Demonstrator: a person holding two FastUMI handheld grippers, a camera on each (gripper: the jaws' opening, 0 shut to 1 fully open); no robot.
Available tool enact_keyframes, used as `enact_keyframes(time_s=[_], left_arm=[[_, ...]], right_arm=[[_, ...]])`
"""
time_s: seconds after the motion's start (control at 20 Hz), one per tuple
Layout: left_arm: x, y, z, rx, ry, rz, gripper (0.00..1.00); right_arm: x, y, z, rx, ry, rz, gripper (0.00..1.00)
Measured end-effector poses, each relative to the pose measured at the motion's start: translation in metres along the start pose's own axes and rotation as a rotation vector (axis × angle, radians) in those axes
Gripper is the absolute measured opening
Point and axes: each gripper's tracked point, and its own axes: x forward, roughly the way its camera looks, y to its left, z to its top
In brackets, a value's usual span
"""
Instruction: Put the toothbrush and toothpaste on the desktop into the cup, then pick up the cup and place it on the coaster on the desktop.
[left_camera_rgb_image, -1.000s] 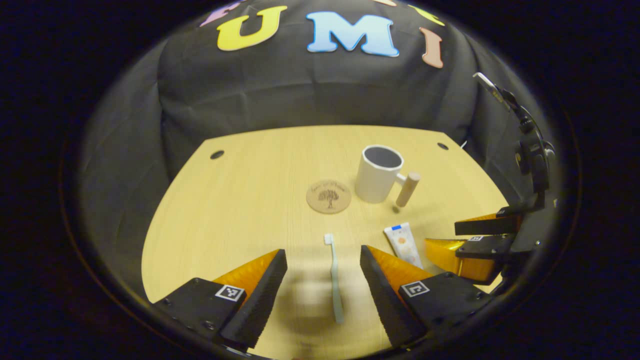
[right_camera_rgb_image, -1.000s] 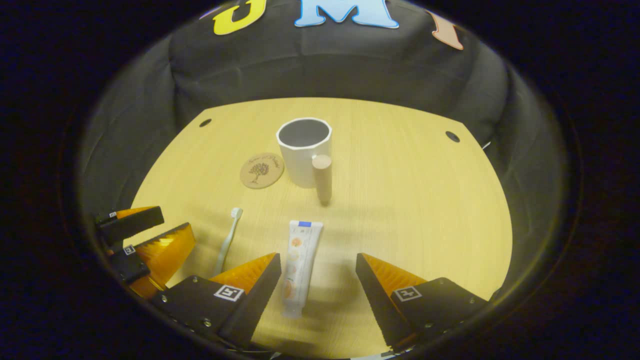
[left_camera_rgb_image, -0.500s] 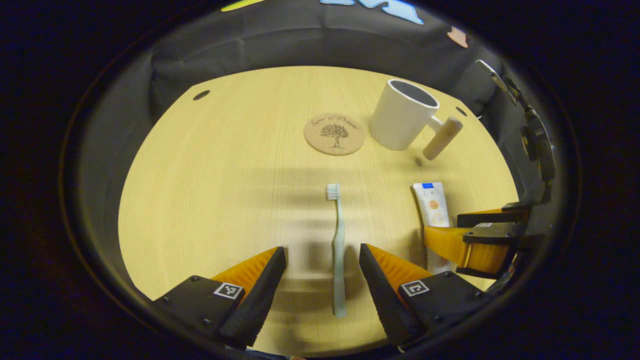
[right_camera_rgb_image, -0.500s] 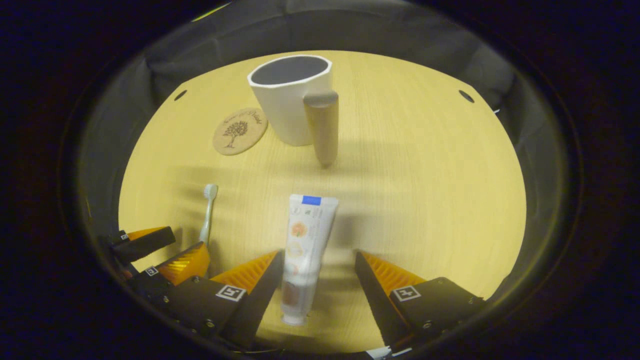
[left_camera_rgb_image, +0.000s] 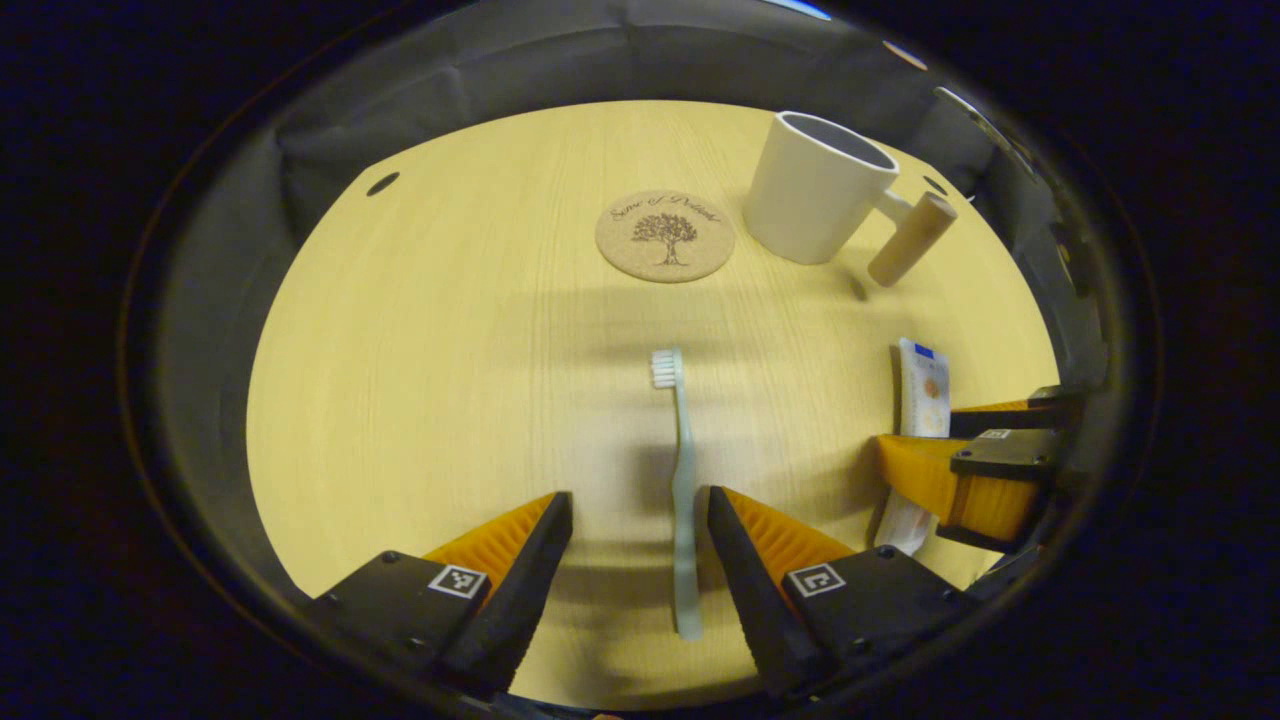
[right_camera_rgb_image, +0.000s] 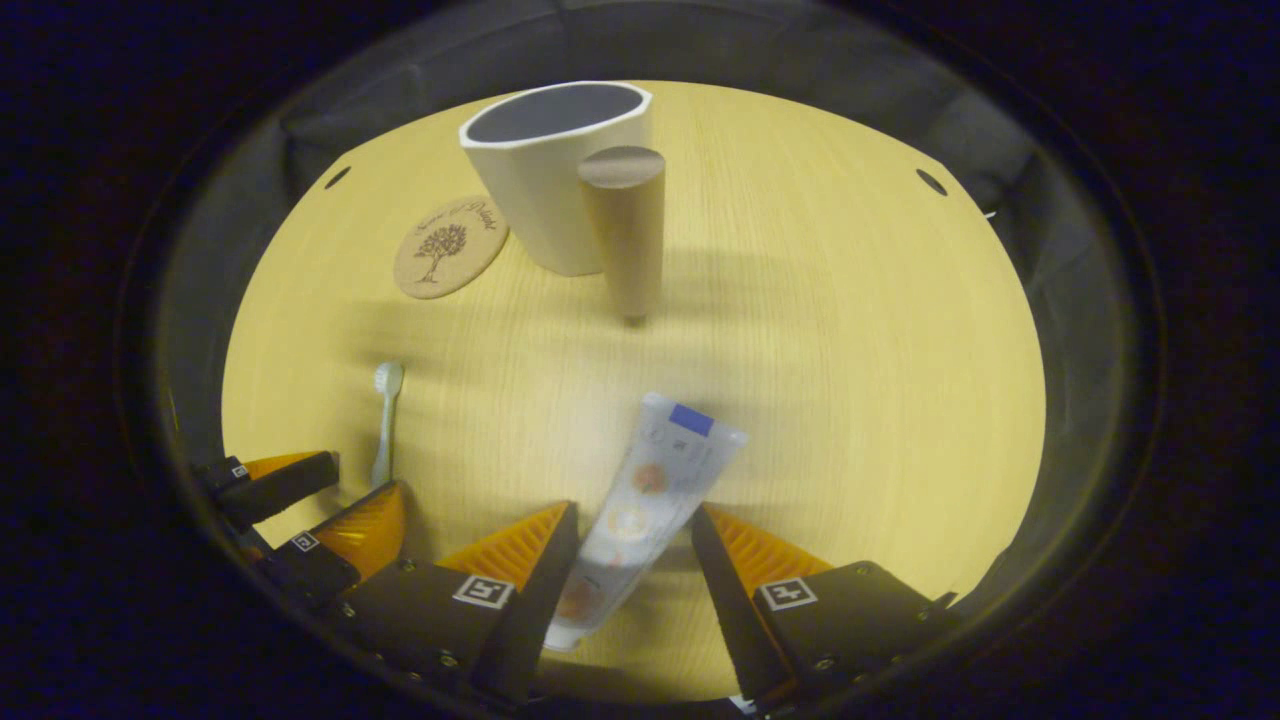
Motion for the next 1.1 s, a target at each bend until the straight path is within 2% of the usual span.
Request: enact_keyframes(time_s=[0.1, 0.15, 0.2, 0.25, 0.3, 0.35, 0.4, 0.5, 0.55, 0.6, 0.7, 0.75, 0.9, 0.95, 1.1], left_arm=[[0.0, -0.003, 0.0, 0.005, 0.006, 0.003, 0.87], [0.001, -0.002, 0.001, 0.0, -0.005, 0.001, 0.87], [-0.001, -0.002, 0.0, 0.002, -0.001, 0.001, 0.75], [0.0, -0.003, 0.0, 0.012, 0.005, 0.001, 0.64], [0.0, -0.003, 0.001, 0.015, 0.014, 0.003, 0.64], [0.002, -0.005, 0.001, 0.011, 0.024, 0.002, 0.64], [0.003, -0.007, 0.006, 0.009, 0.02, 0.004, 0.63], [0.002, -0.008, 0.002, 0.016, 0.034, 0.013, 0.28], [0.004, -0.009, 0.001, 0.023, 0.041, 0.017, 0.28], [0.004, -0.011, -0.001, 0.011, 0.035, 0.014, 0.27], [0.005, -0.015, 0.003, 0.01, 0.051, 0.026, 0.13], [0.007, -0.015, 0.0, 0.02, 0.064, 0.027, 0.13], [0.006, -0.015, 0.004, 0.022, 0.071, 0.041, 0.08], [0.008, -0.015, 0.004, 0.027, 0.067, 0.043, 0.08], [0.006, -0.015, 0.003, 0.02, 0.057, 0.044, 0.08]], right_arm=[[0.0, 0.001, -0.001, -0.007, 0.008, -0.001, 0.71], [0.001, 0.0, -0.002, -0.007, 0.015, -0.004, 0.69], [-0.001, 0.0, -0.001, -0.009, 0.019, -0.004, 0.61], [0.001, 0.0, -0.004, -0.012, 0.029, -0.001, 0.58], [0.0, 0.0, -0.004, -0.021, 0.031, 0.002, 0.53], [0.004, -0.001, -0.005, -0.021, 0.036, -0.002, 0.53], [-0.006, 0.0, -0.007, -0.025, 0.042, 0.003, 0.39], [0.0, -0.001, -0.007, -0.031, 0.033, 0.005, 0.39], [0.0, -0.001, -0.008, -0.037, 0.035, 0.008, 0.31], [-0.001, 0.0, -0.008, -0.047, 0.032, 0.011, 0.31], [-0.004, -0.002, -0.004, -0.045, 0.01, 0.014, 0.31], [-0.002, 0.001, -0.009, -0.037, 0.023, 0.028, 0.2], [-0.008, -0.002, -0.003, 0.001, -0.008, 0.055, 0.2], [-0.002, 0.0, -0.005, 0.018, 0.003, 0.07, 0.11], [-0.006, -0.001, -0.005, 0.034, -0.007, 0.093, 0.11]])
